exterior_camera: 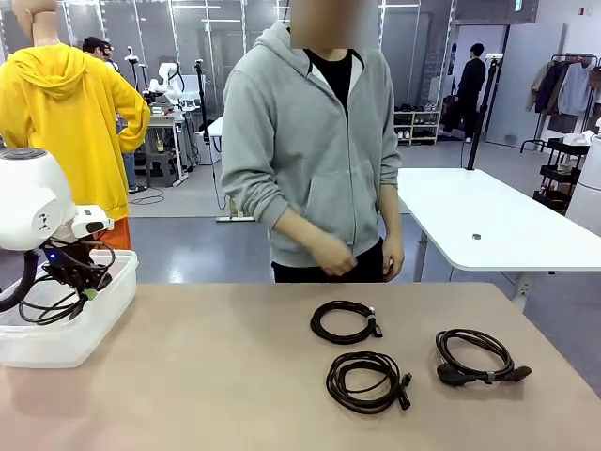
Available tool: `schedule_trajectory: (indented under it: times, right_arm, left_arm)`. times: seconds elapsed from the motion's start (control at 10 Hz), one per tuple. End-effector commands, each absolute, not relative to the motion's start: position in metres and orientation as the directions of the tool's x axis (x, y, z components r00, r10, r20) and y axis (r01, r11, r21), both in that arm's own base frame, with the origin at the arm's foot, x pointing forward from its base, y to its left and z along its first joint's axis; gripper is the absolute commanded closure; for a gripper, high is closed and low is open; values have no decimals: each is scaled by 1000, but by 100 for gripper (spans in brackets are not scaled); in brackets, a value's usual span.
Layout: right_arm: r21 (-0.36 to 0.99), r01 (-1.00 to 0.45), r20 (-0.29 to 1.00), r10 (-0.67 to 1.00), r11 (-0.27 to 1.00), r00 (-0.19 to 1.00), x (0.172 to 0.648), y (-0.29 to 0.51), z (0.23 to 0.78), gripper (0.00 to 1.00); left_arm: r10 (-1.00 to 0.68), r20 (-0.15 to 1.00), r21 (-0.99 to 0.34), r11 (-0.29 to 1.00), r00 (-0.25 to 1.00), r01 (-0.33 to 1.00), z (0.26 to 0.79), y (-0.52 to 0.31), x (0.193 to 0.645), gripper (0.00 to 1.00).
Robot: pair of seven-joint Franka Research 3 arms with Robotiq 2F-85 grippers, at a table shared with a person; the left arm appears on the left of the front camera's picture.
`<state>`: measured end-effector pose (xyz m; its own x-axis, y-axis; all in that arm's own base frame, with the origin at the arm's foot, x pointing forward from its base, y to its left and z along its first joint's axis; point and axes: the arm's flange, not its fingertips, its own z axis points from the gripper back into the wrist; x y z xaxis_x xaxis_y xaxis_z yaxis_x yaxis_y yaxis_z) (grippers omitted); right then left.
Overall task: Organize and store the cables.
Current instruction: Place the Power Cable into the Organizing box.
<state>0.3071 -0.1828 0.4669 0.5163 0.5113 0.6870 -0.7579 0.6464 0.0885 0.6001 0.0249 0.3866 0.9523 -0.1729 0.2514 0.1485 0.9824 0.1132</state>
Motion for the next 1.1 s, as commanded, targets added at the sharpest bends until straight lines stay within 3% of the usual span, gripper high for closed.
schedule_trajectory:
  times: [0.0, 0.1, 0.3, 0.8, 1.0]
  right_arm:
    - [82, -769, 699, 514, 634, 498, 307, -185, 466, 0]
    - [82, -769, 699, 514, 634, 498, 307, -185, 466, 0]
    - [82, -769, 699, 514, 634, 498, 307, -185, 466, 0]
    - [82, -769, 699, 514, 634, 498, 307, -185, 466, 0]
    - [82, -769, 699, 514, 634, 498, 307, -185, 466, 0]
  left_arm:
    - [-179, 282, 106, 982, 943, 155, 398, 28, 600, 45]
    - [-173, 280, 103, 983, 944, 149, 398, 25, 597, 18]
    - [-164, 288, 103, 985, 943, 140, 399, 19, 589, 0]
    - [-147, 317, 86, 988, 937, 126, 401, 9, 569, 0]
    - [-145, 282, 102, 987, 949, 120, 404, 16, 584, 0]
